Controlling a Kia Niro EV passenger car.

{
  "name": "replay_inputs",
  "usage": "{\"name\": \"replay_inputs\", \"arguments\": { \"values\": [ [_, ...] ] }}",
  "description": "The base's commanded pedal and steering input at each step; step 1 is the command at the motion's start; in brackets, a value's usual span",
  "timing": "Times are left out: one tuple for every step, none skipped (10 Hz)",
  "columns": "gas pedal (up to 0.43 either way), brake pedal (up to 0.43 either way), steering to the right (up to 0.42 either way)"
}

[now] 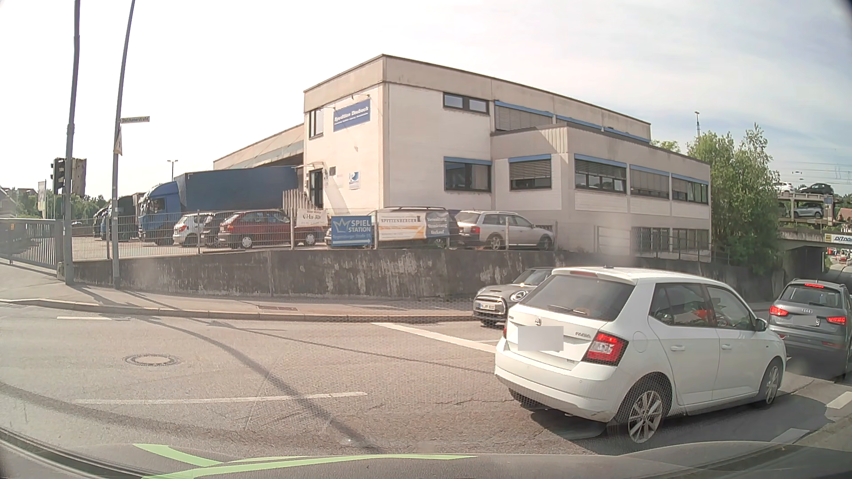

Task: Follow the waypoints while adhering to traffic rules and regulations

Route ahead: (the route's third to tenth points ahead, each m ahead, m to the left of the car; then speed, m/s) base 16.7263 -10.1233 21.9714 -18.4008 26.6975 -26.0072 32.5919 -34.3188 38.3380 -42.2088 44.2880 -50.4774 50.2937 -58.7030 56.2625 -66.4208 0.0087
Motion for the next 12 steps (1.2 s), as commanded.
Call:
{"name": "replay_inputs", "arguments": {
  "values": [
    [0.000,0.305,0.402],
    [0.000,0.305,0.402],
    [0.000,0.305,0.402],
    [0.000,0.305,0.402],
    [0.000,0.305,0.402],
    [0.000,0.305,0.402],
    [0.000,0.305,0.402],
    [0.000,0.311,0.402],
    [0.000,0.311,0.402],
    [0.000,0.311,0.402],
    [0.000,0.311,0.402],
    [0.000,0.311,0.402]
  ]
}}
